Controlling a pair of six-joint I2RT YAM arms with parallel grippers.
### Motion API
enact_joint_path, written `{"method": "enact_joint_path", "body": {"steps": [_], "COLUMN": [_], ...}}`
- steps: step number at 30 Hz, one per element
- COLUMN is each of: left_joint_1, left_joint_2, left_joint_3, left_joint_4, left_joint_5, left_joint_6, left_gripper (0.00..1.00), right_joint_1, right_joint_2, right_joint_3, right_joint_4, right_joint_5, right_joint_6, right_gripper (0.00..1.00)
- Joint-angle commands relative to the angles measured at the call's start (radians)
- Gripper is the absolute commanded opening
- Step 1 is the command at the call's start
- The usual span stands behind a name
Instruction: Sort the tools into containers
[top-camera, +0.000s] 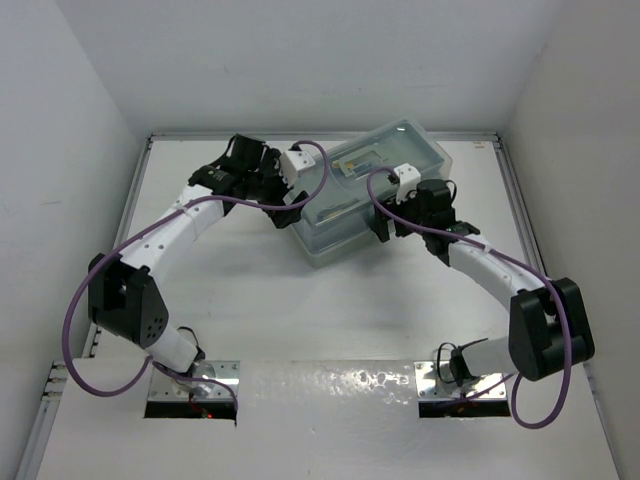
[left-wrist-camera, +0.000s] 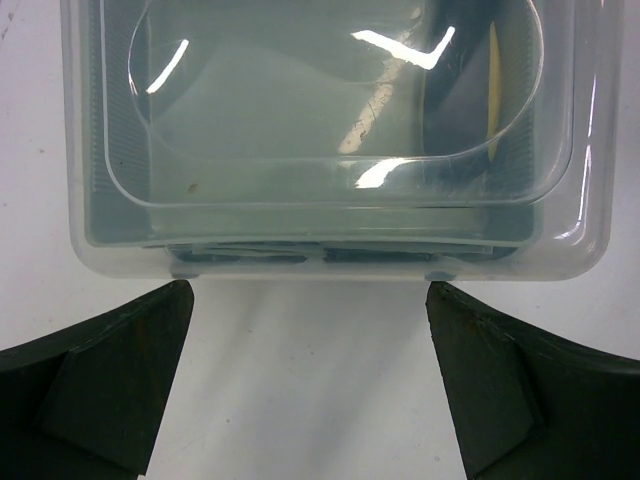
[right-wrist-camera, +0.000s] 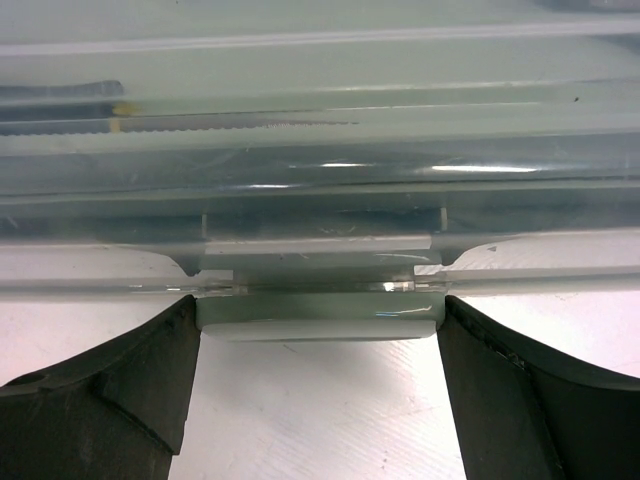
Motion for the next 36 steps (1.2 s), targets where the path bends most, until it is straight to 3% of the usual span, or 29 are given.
{"method": "enact_joint_path", "body": {"steps": [1, 17, 26, 36], "left_joint_1": [-0.002, -0.002, -0.002, -0.002], "left_joint_2": [0.013, 0.019, 0.02, 0.031], "left_joint_3": [0.006, 0.009, 0.015, 0.02], "left_joint_4": [0.06, 0.053, 0.044, 0.041], "left_joint_5": [0.035, 0.044, 0.07, 0.078], "left_joint_6": [-0.003, -0.003, 0.002, -0.003], "left_gripper": [1.0, 1.0, 1.0, 1.0], "right_joint_1": [0.033, 0.071, 0.074, 0.082], "right_joint_2": [-0.023, -0.024, -0.015, -0.09], "right_joint_3": [0.066, 0.052, -0.049, -0.049], "right_joint_4": [0.142, 0.277, 0.444, 0.504], "right_joint_5": [-0.058, -0.045, -0.173, -0.121], "right_joint_6": [0.019, -0.017, -0.071, -0.064], "right_gripper": [0.4, 0.42, 0.47, 0.46]}}
